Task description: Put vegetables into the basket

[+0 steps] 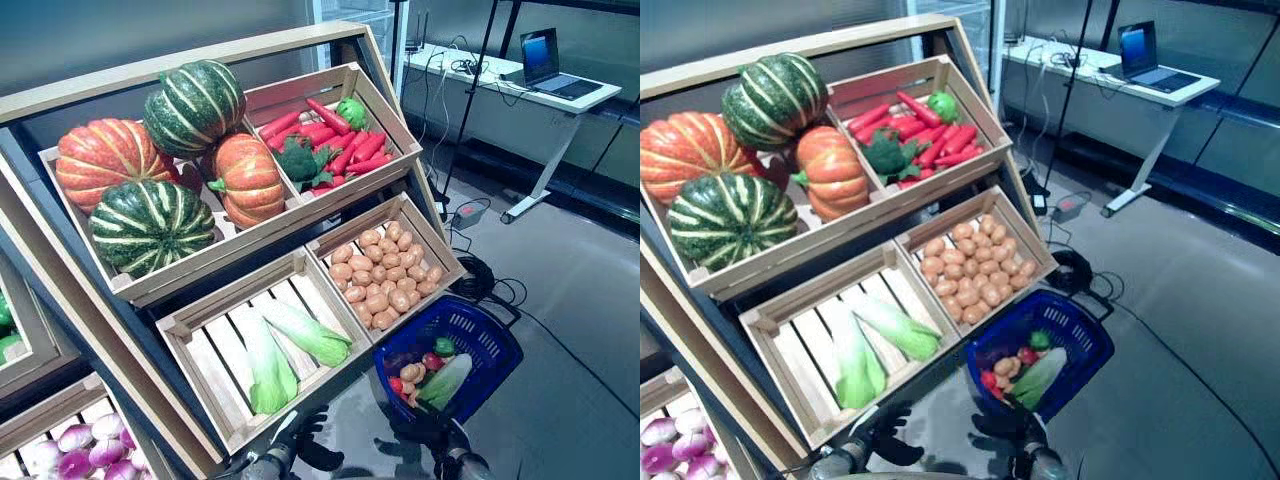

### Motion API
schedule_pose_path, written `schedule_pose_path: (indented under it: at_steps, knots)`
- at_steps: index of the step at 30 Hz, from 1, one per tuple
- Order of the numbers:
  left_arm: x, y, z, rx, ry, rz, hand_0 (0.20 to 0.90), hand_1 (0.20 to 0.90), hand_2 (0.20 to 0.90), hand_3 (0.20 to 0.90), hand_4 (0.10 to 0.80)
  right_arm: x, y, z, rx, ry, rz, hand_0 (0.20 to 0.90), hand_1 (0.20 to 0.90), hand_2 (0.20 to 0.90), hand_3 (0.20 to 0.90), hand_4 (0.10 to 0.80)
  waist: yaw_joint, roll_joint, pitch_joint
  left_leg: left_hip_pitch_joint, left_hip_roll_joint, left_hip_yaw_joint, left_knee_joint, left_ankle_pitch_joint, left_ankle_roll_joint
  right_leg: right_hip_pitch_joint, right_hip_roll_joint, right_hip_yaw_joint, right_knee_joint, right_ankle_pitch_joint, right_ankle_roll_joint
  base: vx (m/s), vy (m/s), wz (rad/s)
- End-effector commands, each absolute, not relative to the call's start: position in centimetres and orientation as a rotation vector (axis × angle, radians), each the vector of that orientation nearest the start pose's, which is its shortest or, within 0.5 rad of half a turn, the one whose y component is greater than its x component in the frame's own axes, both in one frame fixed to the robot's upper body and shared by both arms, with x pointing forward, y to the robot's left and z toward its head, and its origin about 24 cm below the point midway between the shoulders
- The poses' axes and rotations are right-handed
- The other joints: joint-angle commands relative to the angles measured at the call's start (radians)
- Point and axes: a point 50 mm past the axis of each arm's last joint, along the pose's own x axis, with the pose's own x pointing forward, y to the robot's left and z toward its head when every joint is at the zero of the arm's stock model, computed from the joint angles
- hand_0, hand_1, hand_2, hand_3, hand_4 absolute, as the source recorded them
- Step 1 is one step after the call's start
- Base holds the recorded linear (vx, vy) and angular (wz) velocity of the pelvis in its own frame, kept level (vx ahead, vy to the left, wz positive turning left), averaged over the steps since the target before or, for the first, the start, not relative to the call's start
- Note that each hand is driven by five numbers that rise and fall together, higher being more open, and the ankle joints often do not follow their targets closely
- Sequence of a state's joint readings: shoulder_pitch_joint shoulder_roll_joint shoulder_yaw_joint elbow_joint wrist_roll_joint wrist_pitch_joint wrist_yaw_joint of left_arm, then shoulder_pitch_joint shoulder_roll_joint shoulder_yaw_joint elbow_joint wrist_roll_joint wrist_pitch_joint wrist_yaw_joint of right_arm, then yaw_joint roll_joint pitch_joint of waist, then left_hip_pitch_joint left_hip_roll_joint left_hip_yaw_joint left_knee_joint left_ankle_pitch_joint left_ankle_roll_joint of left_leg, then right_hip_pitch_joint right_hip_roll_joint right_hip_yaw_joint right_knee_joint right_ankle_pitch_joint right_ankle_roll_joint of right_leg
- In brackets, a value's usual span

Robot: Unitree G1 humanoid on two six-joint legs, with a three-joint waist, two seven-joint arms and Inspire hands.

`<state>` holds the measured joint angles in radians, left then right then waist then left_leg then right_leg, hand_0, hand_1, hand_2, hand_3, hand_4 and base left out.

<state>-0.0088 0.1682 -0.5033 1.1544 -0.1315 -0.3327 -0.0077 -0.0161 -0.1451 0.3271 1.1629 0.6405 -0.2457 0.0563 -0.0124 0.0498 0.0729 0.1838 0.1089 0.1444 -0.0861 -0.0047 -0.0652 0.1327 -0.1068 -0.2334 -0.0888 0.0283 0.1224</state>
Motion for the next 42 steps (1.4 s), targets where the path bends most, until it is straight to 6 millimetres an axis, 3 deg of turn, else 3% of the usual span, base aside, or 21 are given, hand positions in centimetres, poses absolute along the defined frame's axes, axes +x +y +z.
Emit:
schedule_pose_path:
  at_steps: [1,30,35,38,41,42]
  knots:
    - [16.0,14.4,-13.7,0.295,0.7,-0.376,0.9,0.9,0.9,0.9,0.8,15.6,-15.9,-14.5,0.32,0.833,-0.092,0.9,0.9,0.9,0.9,0.8,0.004,-0.038,0.027,-0.027,-0.014,-0.007,-0.001,0.004,0.014,0.027,-0.04,0.012,0.002,0.012,-0.02,0.0,0.0,0.0]
    - [15.9,14.1,-13.7,0.345,0.678,-0.385,0.9,0.9,0.9,0.9,0.8,15.0,-15.9,-15.0,0.329,0.882,-0.13,0.9,0.9,0.9,0.9,0.8,0.002,-0.037,0.024,-0.025,-0.013,-0.002,-0.001,0.001,0.013,0.027,-0.039,0.014,0.002,0.009,-0.019,0.0,0.0,0.0]
    - [17.5,13.5,-11.6,0.326,0.447,-0.396,0.9,0.9,0.9,0.9,0.8,15.0,-16.2,-14.9,0.326,0.884,-0.132,0.9,0.9,0.9,0.9,0.8,0.0,-0.035,0.03,-0.026,-0.012,0.001,-0.001,0.002,0.009,0.025,-0.038,0.017,0.002,0.01,-0.017,0.0,0.0,0.0]
    - [20.7,13.5,-7.6,0.283,0.157,-0.319,0.9,0.9,0.9,0.9,0.8,15.5,-16.7,-14.6,0.318,0.865,-0.135,0.9,0.9,0.9,0.9,0.8,0.005,-0.034,0.047,-0.032,-0.012,0.003,-0.001,0.004,0.008,0.019,-0.037,0.017,0.002,0.011,-0.02,0.0,0.0,0.0]
    - [22.0,14.1,-5.6,0.258,0.038,-0.237,0.9,0.9,0.9,0.9,0.8,15.9,-16.9,-14.3,0.302,0.844,-0.13,0.9,0.9,0.9,0.9,0.8,0.009,-0.034,0.059,-0.038,-0.012,0.001,-0.001,0.006,0.008,0.015,-0.036,0.017,0.002,0.013,-0.022,0.0,0.0,0.0]
    - [23.0,14.9,-4.1,0.234,-0.038,-0.145,0.9,0.9,0.9,0.9,0.8,16.0,-17.0,-14.2,0.288,0.826,-0.139,0.9,0.9,0.9,0.9,0.8,0.013,-0.034,0.067,-0.045,-0.013,-0.003,-0.001,0.008,0.008,0.011,-0.037,0.014,0.002,0.014,-0.025,0.0,0.0,0.0]
